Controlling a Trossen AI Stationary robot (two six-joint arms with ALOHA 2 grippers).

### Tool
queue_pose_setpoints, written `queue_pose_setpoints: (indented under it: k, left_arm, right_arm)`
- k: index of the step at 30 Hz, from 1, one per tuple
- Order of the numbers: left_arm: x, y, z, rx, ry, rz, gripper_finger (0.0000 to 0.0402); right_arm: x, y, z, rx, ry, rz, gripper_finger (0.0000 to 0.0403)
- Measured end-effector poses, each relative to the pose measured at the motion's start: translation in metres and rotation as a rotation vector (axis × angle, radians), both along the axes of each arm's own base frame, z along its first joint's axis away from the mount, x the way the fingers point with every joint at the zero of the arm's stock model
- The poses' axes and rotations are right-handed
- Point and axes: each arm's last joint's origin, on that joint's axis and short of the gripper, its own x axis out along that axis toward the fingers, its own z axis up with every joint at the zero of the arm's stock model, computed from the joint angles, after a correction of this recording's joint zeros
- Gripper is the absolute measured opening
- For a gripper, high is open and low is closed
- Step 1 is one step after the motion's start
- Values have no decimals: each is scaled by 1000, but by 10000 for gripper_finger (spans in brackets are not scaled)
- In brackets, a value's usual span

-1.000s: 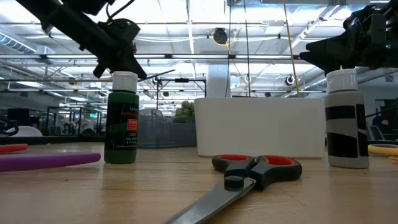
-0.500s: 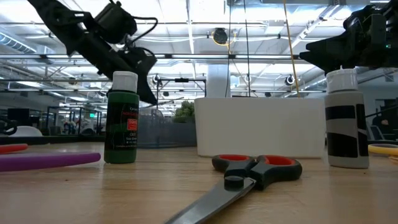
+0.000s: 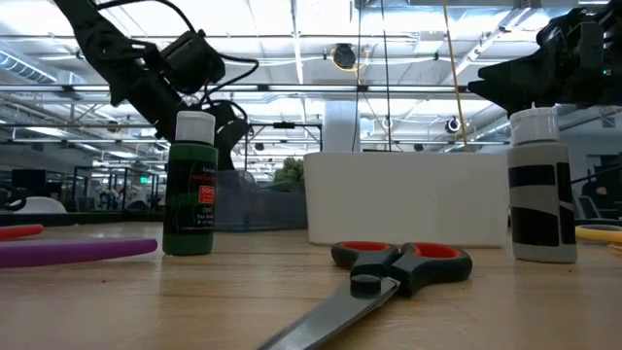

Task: Pick & Place Paint Supplies
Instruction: Put the blue paint brush into the black bin

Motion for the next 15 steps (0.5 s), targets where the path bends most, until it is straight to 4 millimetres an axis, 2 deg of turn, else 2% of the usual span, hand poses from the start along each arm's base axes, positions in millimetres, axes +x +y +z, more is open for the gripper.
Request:
queue_pose_setpoints:
  k: [8, 15]
  left_arm:
    - [2, -1, -10, -28, 32, -26, 21]
    - [2, 0, -9, -18, 33, -25, 70]
  right_arm:
    - [0, 0, 0, 0, 0, 0, 205]
    - [0, 0, 0, 0, 0, 0, 204]
